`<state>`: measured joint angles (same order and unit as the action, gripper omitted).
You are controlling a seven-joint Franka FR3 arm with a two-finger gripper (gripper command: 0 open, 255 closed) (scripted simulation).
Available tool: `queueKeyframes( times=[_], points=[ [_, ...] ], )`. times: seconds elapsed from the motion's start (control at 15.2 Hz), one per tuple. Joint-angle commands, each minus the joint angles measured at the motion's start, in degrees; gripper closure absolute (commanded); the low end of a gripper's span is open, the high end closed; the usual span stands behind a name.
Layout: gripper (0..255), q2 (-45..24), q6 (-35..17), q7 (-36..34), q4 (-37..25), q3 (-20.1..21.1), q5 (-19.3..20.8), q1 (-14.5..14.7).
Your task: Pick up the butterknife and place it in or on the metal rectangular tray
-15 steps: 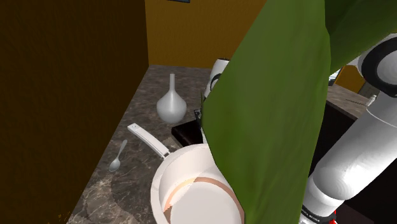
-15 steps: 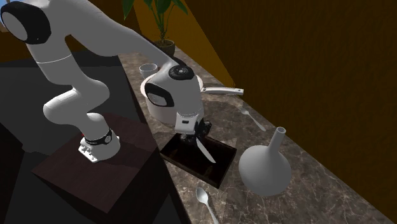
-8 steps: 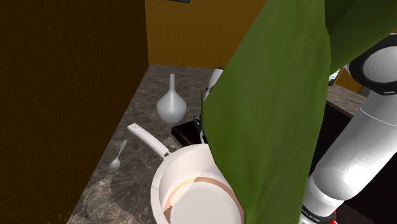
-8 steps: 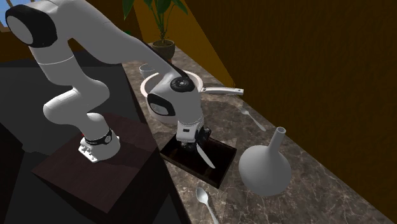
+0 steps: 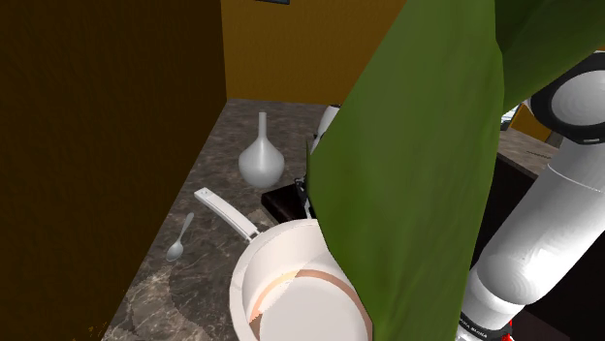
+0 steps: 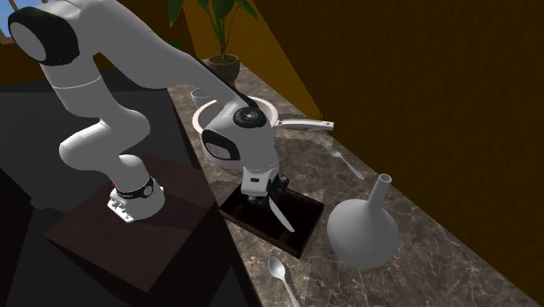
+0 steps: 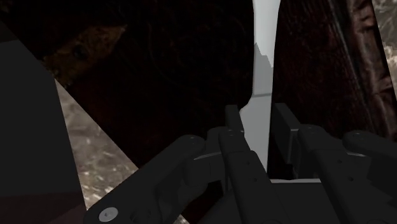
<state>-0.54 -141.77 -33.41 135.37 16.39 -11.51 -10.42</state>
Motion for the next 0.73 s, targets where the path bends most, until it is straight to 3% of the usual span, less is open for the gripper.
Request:
queueKeyframes(
  times=[0.0,0.33,0.66],
  points=[
    [0,0.0,0.0,0.0,0.0,0.0,0.0,0.0],
    [0,0.0,0.0,0.0,0.0,0.0,0.0,0.0],
    [0,5.6,7.5,0.7,-1.8,-0.7,-0.8,-0.5]
  ],
)
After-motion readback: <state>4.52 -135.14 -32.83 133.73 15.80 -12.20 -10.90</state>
